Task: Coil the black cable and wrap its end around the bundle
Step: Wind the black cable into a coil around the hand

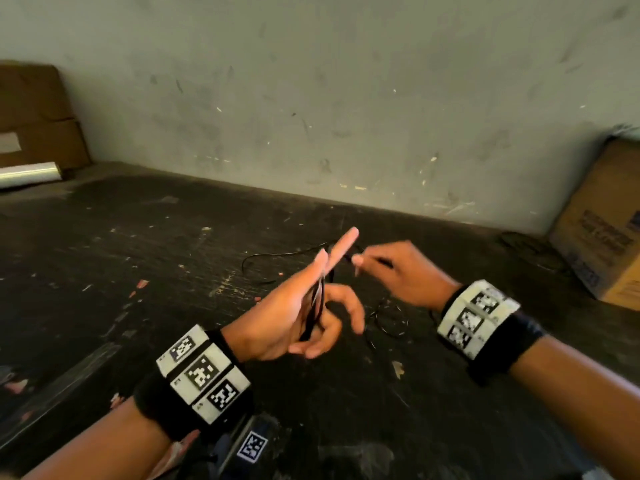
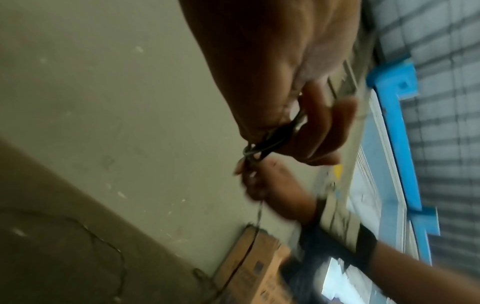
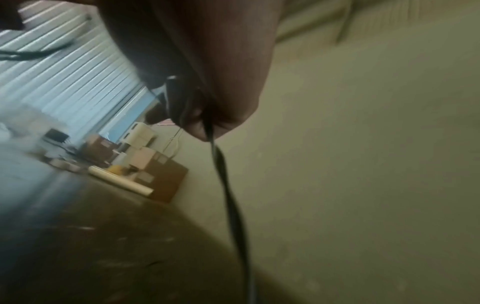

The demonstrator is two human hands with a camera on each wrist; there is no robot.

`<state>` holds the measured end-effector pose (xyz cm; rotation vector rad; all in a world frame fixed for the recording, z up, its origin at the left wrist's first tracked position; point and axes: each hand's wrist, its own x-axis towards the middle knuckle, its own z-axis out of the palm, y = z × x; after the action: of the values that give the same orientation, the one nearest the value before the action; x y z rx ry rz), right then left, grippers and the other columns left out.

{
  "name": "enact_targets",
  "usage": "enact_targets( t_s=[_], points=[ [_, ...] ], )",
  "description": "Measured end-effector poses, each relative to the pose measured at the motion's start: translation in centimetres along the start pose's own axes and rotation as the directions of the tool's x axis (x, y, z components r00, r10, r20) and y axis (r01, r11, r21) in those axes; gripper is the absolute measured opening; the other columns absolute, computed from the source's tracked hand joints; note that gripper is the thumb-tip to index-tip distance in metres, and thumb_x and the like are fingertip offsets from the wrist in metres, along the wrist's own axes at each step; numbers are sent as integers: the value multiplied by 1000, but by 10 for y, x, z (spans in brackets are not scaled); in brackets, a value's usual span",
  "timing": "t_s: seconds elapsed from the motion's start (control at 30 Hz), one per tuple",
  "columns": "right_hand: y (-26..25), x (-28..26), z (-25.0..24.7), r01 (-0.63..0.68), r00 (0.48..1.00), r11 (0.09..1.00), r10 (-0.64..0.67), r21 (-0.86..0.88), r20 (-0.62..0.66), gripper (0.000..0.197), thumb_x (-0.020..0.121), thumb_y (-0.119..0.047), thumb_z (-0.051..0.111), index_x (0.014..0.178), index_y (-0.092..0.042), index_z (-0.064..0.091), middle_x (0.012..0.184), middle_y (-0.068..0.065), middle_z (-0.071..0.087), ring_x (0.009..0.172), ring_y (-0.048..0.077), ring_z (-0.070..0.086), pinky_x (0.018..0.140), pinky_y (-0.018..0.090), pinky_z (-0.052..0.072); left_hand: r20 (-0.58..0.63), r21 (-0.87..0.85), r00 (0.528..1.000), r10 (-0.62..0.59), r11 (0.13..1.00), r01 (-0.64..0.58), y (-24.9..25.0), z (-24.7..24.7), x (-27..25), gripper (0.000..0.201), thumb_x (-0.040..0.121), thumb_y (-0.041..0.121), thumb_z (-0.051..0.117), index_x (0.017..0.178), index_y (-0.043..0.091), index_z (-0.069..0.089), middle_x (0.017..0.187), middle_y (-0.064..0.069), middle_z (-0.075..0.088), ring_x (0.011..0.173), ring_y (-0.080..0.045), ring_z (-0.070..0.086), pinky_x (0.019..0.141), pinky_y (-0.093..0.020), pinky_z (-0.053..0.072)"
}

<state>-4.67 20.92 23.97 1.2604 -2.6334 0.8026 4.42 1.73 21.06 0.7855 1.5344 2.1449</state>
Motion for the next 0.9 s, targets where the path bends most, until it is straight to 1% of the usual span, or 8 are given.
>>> enact_targets(
  t_s=[0.1, 0.17, 0.37, 0.5, 0.57, 0.63, 0.7, 0.9],
  points=[
    [-8, -16, 44, -20, 1000, 991, 17, 129, 23, 22, 95, -9, 49, 89, -20, 67, 73, 1, 67, 66, 4, 61, 60, 25, 49, -86, -97, 992, 88, 991, -97, 15, -3, 13, 53, 91, 55, 27, 142, 59, 13, 113, -24, 64, 59, -24, 68, 34, -26, 51],
    [-27, -24, 58, -100, 987, 974, 72, 201, 141, 19, 98, -12, 44, 100, -16, 62, 67, -6, 58, 56, -1, 55, 54, 16, 44, -156, -89, 981, 116, 987, -131, 19, -8, 22, 58, 88, 57, 32, 142, 59, 9, 125, -23, 61, 72, -29, 72, 43, -32, 57],
    [-69, -32, 51, -224, 900, 948, 113, 224, 420, 20, 98, -22, 44, 100, -5, 54, 72, 1, 59, 43, 2, 52, 45, 16, 47, -318, 75, 943, 94, 994, -73, 16, -20, 32, 67, 81, 60, 35, 141, 61, 4, 130, -15, 61, 88, -36, 71, 50, -39, 60],
    [-84, -31, 21, -133, 879, 986, 73, 97, 471, 20, 96, -20, 49, 104, -6, 60, 70, -5, 57, 45, -1, 53, 44, 12, 45, -348, 392, 932, 102, 919, 46, 1, -19, 27, 60, 83, 63, 27, 137, 64, -1, 124, -10, 64, 73, -23, 72, 45, -27, 52],
    [-88, -26, -2, -39, 906, 999, 36, -1, 422, 15, 93, -22, 54, 95, -13, 65, 69, -8, 58, 52, -4, 54, 50, 14, 45, -327, 465, 944, 53, 878, 112, -5, -18, 21, 55, 87, 60, 25, 137, 64, 1, 104, -7, 71, 54, -16, 66, 38, -23, 45],
    [-87, -17, -27, 8, 933, 996, 26, -93, 360, 10, 90, -26, 60, 86, -19, 67, 66, -10, 61, 53, -2, 53, 52, 16, 43, -282, 474, 959, -40, 863, 175, -13, -20, 15, 63, 89, 59, 25, 147, 47, 5, 77, -4, 69, 39, -10, 52, 33, -19, 34],
    [-83, -6, -55, 46, 959, 987, 0, -154, 282, 8, 84, -28, 66, 80, -22, 68, 58, -17, 58, 52, -2, 52, 51, 15, 38, -231, 438, 962, -143, 868, 234, -20, -21, 10, 66, 88, 63, 25, 148, 36, 16, 74, -9, 60, 36, -7, 38, 34, -17, 26],
    [-49, 20, -88, 181, 977, 946, -140, -268, 163, 25, 79, -41, 67, 76, -17, 71, 57, -11, 59, 52, 8, 52, 51, 20, 36, -1, 244, 969, -245, 940, 238, -12, -6, 6, 50, 88, 63, 19, 137, 60, 29, 70, -9, 54, 34, -6, 32, 34, -18, 20]
  ],
)
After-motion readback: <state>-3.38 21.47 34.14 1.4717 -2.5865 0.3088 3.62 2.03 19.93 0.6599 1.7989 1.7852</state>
